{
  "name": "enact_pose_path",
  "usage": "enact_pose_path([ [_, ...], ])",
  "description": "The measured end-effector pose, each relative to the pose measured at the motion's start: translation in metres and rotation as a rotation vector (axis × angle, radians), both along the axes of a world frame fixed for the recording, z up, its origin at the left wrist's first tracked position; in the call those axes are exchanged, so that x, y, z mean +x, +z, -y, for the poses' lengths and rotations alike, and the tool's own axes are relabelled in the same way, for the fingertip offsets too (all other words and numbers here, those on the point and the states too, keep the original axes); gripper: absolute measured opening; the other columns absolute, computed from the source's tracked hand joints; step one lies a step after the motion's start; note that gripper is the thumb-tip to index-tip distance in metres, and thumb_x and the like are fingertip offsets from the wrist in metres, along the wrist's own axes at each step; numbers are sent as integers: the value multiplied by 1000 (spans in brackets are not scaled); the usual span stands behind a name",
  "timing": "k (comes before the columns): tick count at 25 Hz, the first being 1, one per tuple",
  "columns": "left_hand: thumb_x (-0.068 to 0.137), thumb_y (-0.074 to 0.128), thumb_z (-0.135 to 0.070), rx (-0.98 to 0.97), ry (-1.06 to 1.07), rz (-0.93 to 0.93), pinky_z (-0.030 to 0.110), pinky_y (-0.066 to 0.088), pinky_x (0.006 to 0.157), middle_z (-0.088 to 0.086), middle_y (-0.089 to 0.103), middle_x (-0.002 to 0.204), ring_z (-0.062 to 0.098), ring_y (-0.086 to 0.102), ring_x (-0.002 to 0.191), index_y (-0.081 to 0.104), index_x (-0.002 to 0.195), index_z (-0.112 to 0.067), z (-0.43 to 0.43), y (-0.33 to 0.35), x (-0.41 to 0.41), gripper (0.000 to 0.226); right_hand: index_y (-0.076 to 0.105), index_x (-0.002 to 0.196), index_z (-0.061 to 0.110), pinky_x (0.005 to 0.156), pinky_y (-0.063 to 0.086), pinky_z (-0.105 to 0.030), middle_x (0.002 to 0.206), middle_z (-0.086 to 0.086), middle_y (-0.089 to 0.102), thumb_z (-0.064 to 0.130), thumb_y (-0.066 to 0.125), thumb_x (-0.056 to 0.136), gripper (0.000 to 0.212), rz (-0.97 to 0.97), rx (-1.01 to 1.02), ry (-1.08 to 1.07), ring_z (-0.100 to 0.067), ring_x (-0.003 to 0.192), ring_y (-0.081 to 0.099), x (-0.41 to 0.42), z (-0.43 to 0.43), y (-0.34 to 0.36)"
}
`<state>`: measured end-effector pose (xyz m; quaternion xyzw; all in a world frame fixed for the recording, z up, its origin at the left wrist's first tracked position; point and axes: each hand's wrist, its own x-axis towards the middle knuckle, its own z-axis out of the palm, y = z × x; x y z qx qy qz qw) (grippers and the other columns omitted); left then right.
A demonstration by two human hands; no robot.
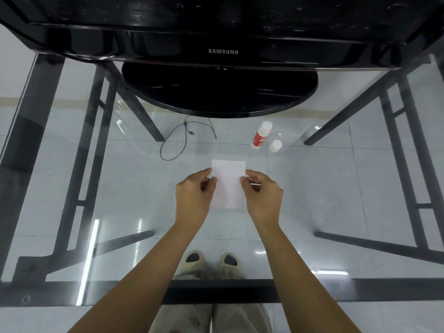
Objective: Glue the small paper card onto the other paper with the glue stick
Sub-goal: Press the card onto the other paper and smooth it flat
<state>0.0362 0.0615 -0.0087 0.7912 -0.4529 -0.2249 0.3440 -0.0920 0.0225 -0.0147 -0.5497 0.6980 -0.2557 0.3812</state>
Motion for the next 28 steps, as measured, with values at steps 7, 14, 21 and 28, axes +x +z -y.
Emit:
enact_pose_path([
  [7, 83, 67, -10, 19, -4, -21, 16, 45, 71, 12, 72, 77, 13, 56, 61, 67, 108, -6, 1, -2, 1, 25, 68, 109, 16, 63, 35, 7, 102, -2, 72, 21, 64, 86, 24, -21, 11, -11, -3, 70, 57, 2, 1, -1],
  [14, 84, 66, -13, 51, -3, 5, 9, 39, 63, 9, 71, 74, 11, 53, 57, 66, 108, -7, 4, -4, 0, 25, 67, 111, 16, 73, 40, -6, 106, -3, 71, 22, 63, 87, 25, -30, 7, -25, -10, 80, 63, 4, 1, 0],
  [21, 85, 65, -12, 68, -20, 34, 18, 42, 64, 9, 70, 72, 15, 57, 58, 64, 109, -7, 6, -5, -1, 25, 68, 110, 16, 70, 35, 2, 106, -3, 71, 21, 62, 88, 23, -37, -5, -33, -13, 81, 64, 5, 1, -2],
  [28, 86, 63, -14, 108, -23, 76, 21, 40, 62, 10, 67, 69, 20, 58, 59, 62, 112, -7, 7, -6, -3, 27, 68, 109, 15, 61, 30, 10, 103, -4, 72, 21, 64, 86, 24, -87, -26, -17, -3, 68, 54, 4, 5, -5],
])
